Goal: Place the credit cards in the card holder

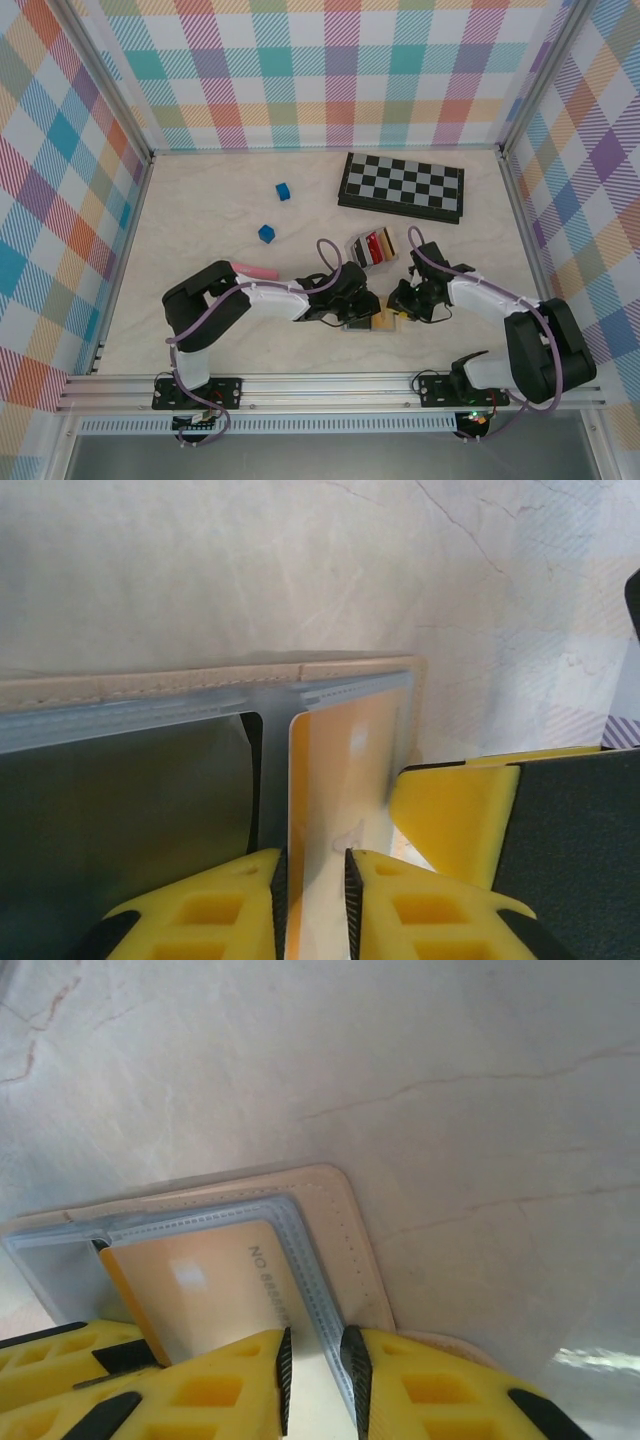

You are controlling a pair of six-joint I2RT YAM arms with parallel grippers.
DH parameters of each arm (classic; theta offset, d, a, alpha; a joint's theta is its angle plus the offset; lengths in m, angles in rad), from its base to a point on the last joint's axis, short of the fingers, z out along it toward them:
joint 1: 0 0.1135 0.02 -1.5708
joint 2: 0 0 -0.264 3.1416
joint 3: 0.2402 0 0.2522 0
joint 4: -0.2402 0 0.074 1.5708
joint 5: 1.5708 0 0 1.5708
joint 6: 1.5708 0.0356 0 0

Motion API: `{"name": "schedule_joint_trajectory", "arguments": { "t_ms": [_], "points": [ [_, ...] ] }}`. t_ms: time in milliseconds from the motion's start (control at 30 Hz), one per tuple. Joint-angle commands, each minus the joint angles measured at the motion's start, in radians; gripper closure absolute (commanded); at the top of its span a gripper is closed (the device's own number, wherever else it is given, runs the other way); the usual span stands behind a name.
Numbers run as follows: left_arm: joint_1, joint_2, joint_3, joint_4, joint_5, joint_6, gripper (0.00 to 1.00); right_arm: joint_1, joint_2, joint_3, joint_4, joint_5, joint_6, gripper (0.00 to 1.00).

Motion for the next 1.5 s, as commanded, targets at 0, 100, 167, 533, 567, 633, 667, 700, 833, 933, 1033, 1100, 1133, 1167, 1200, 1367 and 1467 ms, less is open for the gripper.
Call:
{"name": "schedule_joint_trajectory", "arguments": {
  "t_ms": [0,100,167,533,567,633,667,700,833,933,1033,1100,1133,1167,1200,1367,1467],
  "points": [
    [-0.018,0.008,0.008,-0.019,0.015,0.009,0.74,0.008,-0.032,-0.004,-0.086,0.055,0.014,0.74],
    [-0.019,-0.037,-0.012,-0.054,-0.023,0.018,0.66,0.008,-0.058,0.028,-0.127,0.084,-0.009,0.72],
    [-0.018,-0.086,-0.017,-0.122,-0.068,0.043,0.62,0.008,-0.088,0.053,-0.167,0.122,-0.022,0.69],
    [0.031,-0.284,-0.038,-0.403,-0.209,0.156,0.31,0.009,-0.146,0.154,-0.350,0.320,-0.093,0.43],
    [0.041,-0.280,-0.040,-0.405,-0.200,0.158,0.30,0.007,-0.135,0.155,-0.355,0.326,-0.091,0.40],
    [0.056,-0.259,-0.039,-0.402,-0.170,0.169,0.28,0.008,-0.104,0.152,-0.343,0.300,-0.103,0.39],
    [0.061,-0.247,-0.036,-0.397,-0.155,0.174,0.28,0.008,-0.089,0.150,-0.333,0.282,-0.107,0.39],
    [0.065,-0.235,-0.030,-0.396,-0.145,0.173,0.28,0.008,-0.074,0.147,-0.319,0.260,-0.110,0.40],
    [0.075,-0.188,-0.015,-0.392,-0.119,0.179,0.28,0.008,-0.024,0.136,-0.274,0.195,-0.116,0.45],
    [0.080,-0.162,-0.008,-0.395,-0.116,0.179,0.29,0.008,-0.005,0.129,-0.246,0.170,-0.118,0.48],
    [0.083,-0.141,-0.002,-0.390,-0.115,0.179,0.29,0.007,0.011,0.123,-0.235,0.160,-0.122,0.51],
    [0.084,-0.125,0.007,-0.387,-0.111,0.182,0.29,0.008,0.020,0.118,-0.227,0.153,-0.126,0.55],
    [0.084,-0.117,0.012,-0.381,-0.103,0.187,0.29,0.008,0.022,0.115,-0.222,0.150,-0.128,0.58],
    [0.084,-0.111,0.015,-0.370,-0.093,0.190,0.30,0.008,0.027,0.113,-0.219,0.148,-0.130,0.60],
    [0.084,-0.107,0.016,-0.360,-0.085,0.189,0.30,0.008,0.031,0.111,-0.217,0.147,-0.130,0.62],
    [0.084,-0.105,0.016,-0.318,-0.054,0.188,0.42,0.008,0.048,0.100,-0.196,0.128,-0.136,0.76],
    [0.083,-0.121,0.015,-0.303,-0.039,0.188,0.52,0.008,0.053,0.096,-0.182,0.111,-0.134,0.82]
  ]
}}
